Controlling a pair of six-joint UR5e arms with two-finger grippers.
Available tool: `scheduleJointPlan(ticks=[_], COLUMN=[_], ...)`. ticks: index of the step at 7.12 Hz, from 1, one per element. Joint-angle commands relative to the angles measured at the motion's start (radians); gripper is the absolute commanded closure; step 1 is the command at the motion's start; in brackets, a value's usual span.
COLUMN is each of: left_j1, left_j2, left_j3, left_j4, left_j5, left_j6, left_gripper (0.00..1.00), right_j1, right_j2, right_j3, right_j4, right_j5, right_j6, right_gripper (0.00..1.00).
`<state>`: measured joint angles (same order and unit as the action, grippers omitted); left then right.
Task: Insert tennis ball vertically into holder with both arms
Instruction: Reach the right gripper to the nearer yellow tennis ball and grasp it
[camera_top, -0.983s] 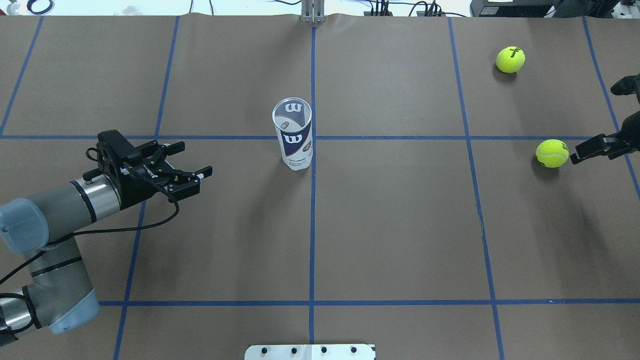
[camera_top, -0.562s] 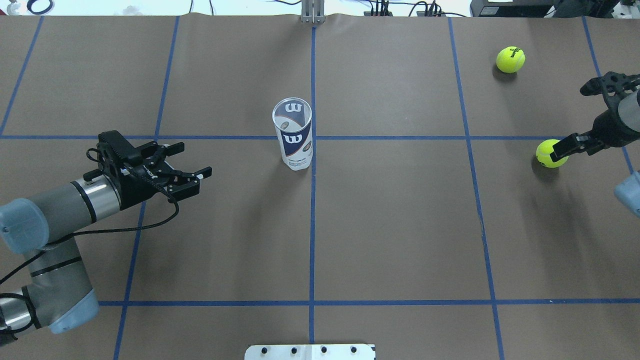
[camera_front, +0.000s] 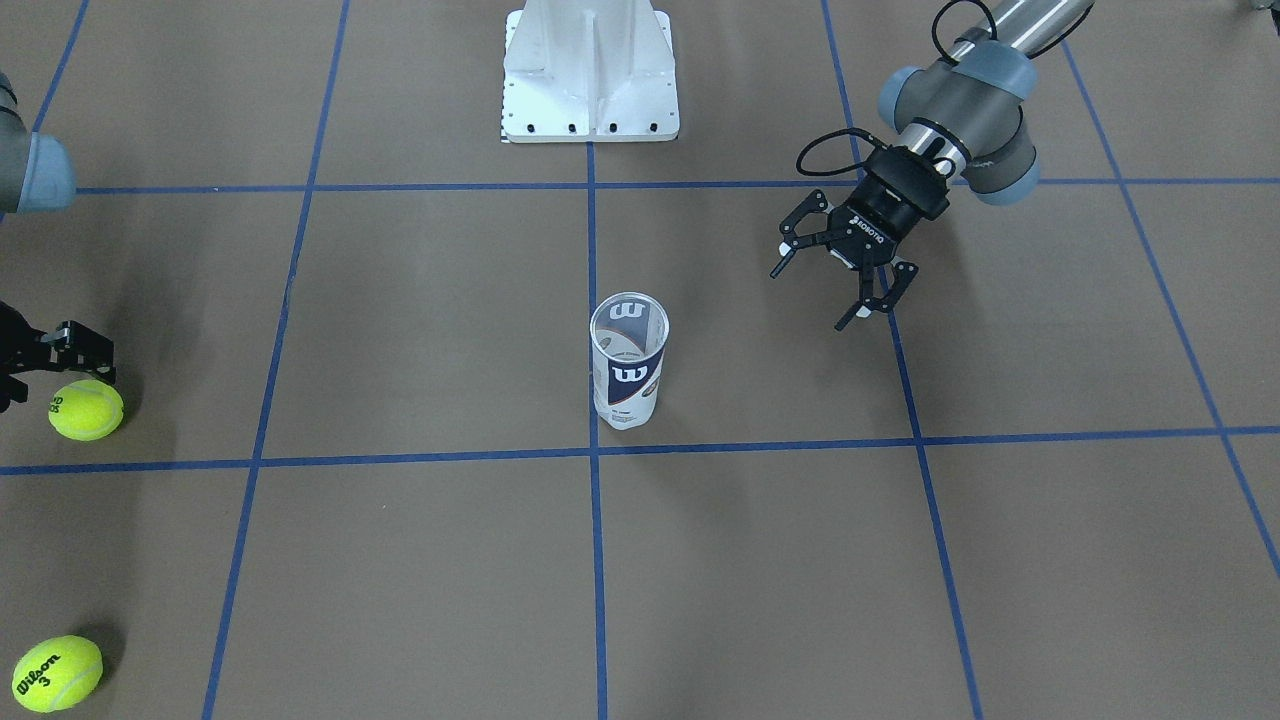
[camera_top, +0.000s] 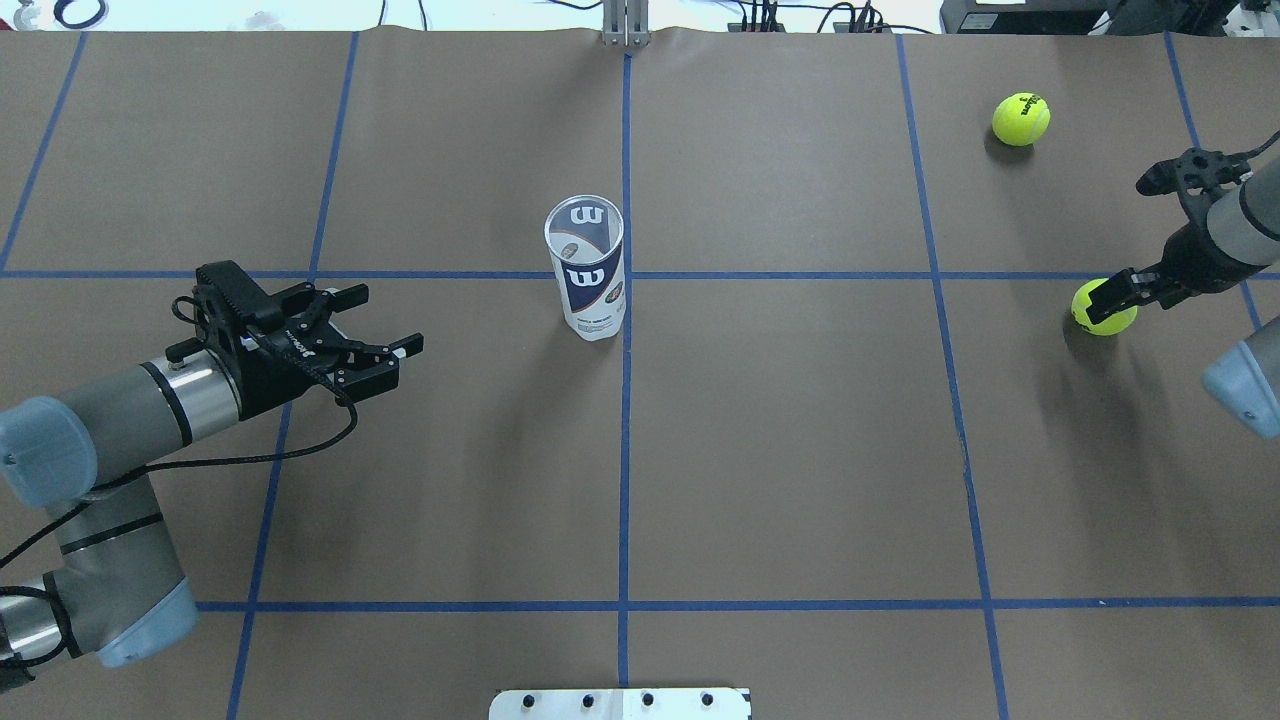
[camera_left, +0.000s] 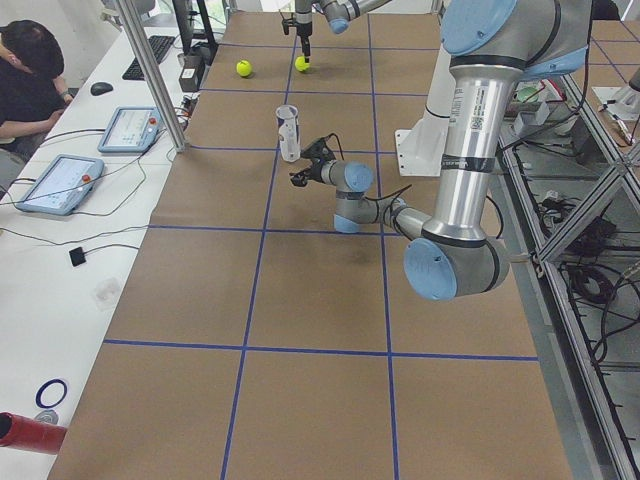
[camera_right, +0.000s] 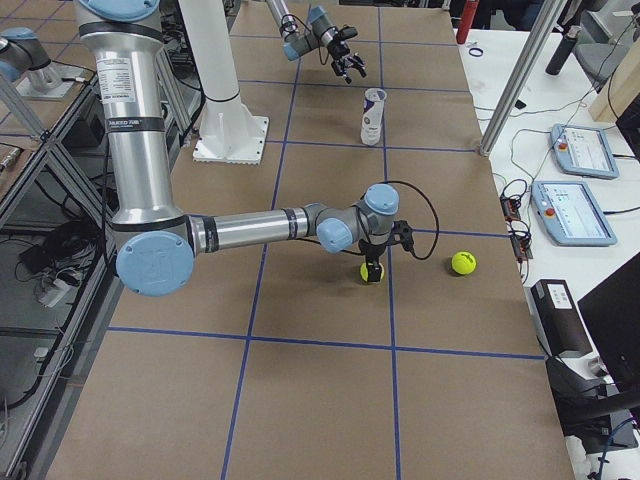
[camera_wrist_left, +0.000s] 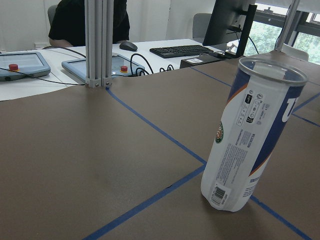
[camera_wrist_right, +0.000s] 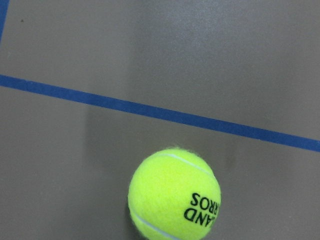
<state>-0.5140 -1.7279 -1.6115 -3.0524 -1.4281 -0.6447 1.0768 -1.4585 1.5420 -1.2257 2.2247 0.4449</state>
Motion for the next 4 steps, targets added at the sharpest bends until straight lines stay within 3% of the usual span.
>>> scheduleJointPlan(ticks=[1, 4], left_j1=[-0.001, -0.001], left_j2=[-0.001, -0.001], left_j3=[-0.004, -0.002], left_j4=[0.0, 0.0], left_j5=[0.0, 0.0], left_j6=[0.0, 0.003], left_gripper=[0.01, 0.01], right_j1=[-0.017, -0.037], right_j2=[0.033, 0.033], right_j3=[-0.052, -0.066], right_j4=[0.0, 0.0], right_j5=[-0.023, -0.046], right_j6=[0.0, 0.001], right_gripper=[0.0, 0.01])
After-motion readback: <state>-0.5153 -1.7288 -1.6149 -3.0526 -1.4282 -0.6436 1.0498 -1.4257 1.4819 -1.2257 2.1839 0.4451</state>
